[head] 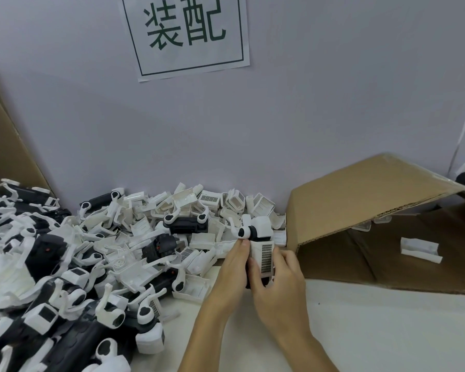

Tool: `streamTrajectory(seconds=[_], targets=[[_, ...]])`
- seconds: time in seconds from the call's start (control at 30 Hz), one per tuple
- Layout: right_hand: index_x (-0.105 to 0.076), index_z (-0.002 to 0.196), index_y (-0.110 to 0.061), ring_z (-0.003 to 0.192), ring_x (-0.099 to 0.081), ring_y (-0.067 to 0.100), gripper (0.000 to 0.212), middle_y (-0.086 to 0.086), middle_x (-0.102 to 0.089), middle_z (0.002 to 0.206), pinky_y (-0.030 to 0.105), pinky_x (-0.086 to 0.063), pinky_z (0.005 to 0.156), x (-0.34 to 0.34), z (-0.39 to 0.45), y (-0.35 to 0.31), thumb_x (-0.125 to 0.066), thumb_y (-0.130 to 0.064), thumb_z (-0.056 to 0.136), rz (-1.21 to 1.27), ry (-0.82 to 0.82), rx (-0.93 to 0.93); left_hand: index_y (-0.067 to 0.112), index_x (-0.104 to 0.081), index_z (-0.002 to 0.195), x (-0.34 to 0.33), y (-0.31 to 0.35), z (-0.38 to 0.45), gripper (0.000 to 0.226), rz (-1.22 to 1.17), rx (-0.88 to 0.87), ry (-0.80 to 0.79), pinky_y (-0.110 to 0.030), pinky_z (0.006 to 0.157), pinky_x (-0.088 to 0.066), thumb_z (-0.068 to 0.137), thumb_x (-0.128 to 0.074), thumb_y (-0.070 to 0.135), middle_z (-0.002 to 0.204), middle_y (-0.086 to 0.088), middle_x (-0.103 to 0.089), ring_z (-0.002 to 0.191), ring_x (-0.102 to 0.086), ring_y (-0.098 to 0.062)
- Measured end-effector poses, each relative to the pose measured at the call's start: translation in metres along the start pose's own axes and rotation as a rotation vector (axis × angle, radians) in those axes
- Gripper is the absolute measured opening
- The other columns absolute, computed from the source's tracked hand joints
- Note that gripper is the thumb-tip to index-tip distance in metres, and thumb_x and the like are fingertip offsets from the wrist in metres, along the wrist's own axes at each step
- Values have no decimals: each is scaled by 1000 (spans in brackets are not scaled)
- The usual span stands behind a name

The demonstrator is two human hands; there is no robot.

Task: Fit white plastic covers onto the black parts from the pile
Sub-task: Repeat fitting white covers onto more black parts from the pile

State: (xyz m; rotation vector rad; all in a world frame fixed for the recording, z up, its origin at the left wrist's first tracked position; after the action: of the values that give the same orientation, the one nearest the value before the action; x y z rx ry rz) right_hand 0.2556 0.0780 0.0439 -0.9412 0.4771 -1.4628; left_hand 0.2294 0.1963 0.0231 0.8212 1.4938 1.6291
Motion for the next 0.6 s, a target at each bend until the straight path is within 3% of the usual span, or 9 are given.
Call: streamTrajectory(seconds=[0.07,0.2,0.3,0.37,0.5,0.6], targets=[[-64,122,-19,100,-56,7,32,-13,-52,105,26,-52,87,-1,0,1,-62,-34,94,0,-11,-3,25,-67,117,-6,3,-1,26,-19,-14,-49,-18,74,-54,105,-45,32,109,3,-75,101,-70,-10],[-64,123,-22,102,-56,5,29,-15,-51,106,28,-54,87,-5,1,4,-63,-27,94,-6,-66,-12,22,-65,119,-7,11,-2,21,41,-99,-41,-15,71,-54,100,-58,19,106,5,-76,98,-72,-9],[-66,117,-32,98,-60,4,26,-11,-57,103,11,-49,78,-8,2,3,-56,-32,93,229,-114,-44,22,-69,113,2,12,-2,18,9,-89,-4,-20,72,-56,100,-56,25,102,3,-77,95,-73,-13],[-70,108,-35,93,-63,5,17,-1,-63,101,10,-47,71,-13,2,13,-57,-35,97,412,-138,-188,22,-72,107,7,10,-3,21,-6,-69,12,-24,77,-57,101,-54,31,98,1,-77,94,-73,-15],[-78,94,-11,88,-73,18,37,9,-76,91,20,-53,69,-27,0,30,-55,-41,92,631,-213,-426,25,-75,87,9,7,-5,35,68,-45,29,-14,63,-50,100,-50,45,80,6,-76,76,-71,-3],[-79,90,-11,83,-75,15,36,6,-79,88,18,-54,62,-30,-1,29,-55,-38,95,741,-264,-520,42,-77,80,7,10,-8,41,118,-60,1,-9,62,-48,102,-43,47,82,14,-76,76,-70,3]])
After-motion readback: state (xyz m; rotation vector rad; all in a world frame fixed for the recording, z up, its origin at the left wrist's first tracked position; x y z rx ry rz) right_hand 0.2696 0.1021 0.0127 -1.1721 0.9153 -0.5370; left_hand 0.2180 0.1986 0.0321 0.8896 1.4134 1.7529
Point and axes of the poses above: each hand's wrist, its own z-axis towards the middle knuckle, its own x-axis out of the back of the hand, y = z × x, the point moved 10 cm from there along z, towards the middle knuckle
